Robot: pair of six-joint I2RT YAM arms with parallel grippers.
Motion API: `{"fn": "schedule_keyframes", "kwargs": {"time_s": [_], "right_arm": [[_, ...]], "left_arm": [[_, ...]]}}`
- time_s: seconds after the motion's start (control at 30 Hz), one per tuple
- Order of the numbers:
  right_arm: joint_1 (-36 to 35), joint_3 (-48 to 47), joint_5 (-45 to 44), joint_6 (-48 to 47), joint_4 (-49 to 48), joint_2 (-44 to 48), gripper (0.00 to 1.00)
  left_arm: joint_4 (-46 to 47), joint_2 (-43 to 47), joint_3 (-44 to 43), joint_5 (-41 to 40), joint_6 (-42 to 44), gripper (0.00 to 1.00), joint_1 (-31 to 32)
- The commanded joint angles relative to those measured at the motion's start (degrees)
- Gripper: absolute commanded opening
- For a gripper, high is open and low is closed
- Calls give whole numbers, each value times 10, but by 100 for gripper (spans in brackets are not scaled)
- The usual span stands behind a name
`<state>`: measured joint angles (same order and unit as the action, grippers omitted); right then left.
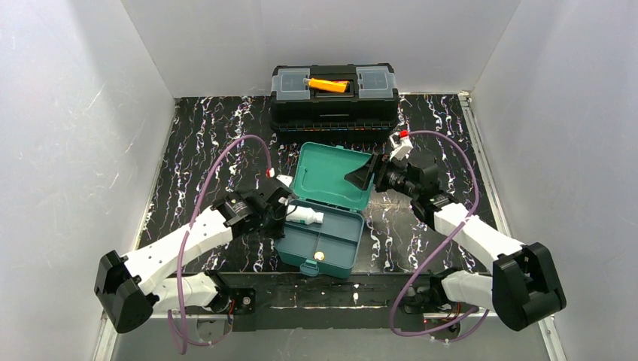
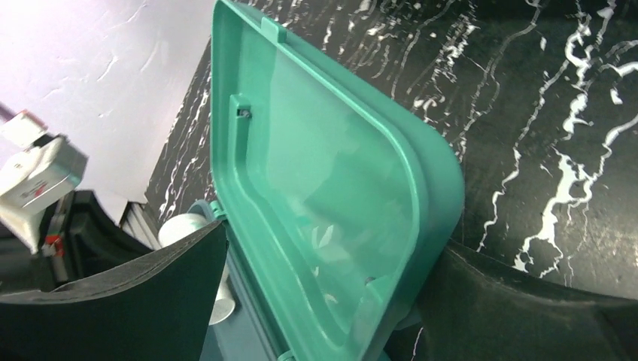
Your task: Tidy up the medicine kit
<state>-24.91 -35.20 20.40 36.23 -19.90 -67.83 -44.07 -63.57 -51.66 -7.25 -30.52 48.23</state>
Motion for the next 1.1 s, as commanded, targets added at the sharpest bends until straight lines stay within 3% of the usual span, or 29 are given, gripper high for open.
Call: {"fn": "schedule_keyframes", "kwargs": {"time_s": [0.0, 0.43, 0.83, 1.0, 1.07], "right_arm": [[-7, -32, 66, -48, -36, 36, 95], [-10, -37, 116, -92, 5, 112, 95], [-35, 21, 84, -118, 19, 202, 95], [-38, 37, 65, -118, 21, 220, 96], [-40, 38, 63, -119, 21, 223, 96]], "left_arm": [[41, -27, -3, 8, 13, 0, -10], [93, -57, -8, 20, -12, 0, -39], [142, -52, -11, 7, -57, 1, -46], [163, -9, 13, -3, -77, 35, -46], [166, 9, 21, -4, -80, 42, -46]]}}
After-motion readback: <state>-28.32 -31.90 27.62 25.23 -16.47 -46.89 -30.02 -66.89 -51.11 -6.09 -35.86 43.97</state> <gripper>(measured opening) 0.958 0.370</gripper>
